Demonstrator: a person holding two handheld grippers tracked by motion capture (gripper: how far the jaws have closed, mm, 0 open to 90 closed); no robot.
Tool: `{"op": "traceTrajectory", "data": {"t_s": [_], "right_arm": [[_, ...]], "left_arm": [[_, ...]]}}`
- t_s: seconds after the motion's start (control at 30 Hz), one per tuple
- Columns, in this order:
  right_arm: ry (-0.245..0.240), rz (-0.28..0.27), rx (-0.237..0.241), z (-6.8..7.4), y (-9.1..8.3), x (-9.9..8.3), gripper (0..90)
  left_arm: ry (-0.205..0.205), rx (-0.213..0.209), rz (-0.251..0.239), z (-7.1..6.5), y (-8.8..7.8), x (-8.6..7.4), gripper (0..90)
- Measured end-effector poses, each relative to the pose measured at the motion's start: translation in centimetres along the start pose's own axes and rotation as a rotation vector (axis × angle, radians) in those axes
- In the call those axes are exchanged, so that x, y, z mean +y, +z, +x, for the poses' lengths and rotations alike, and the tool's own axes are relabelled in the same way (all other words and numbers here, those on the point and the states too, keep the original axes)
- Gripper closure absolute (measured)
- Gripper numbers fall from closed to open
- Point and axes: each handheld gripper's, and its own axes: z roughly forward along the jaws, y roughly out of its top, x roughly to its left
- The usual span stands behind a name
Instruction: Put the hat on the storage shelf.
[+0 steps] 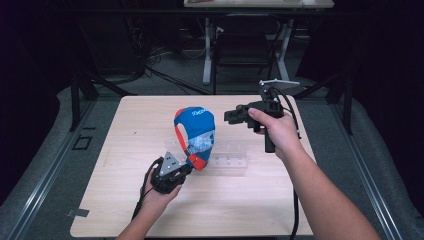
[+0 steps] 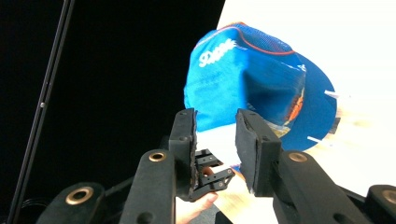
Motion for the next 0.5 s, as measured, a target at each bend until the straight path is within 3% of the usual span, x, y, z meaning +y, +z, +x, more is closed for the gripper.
{"op": "traceTrajectory", "data": {"t_s": [0.5], "right_arm": [[-0.017,-0.014,-0.030,-0.1,-0.7,-0.3,67.0]], "left_arm": [[-0.022,0.041,0.008,1.1,-1.8,-1.3,63.5]]}}
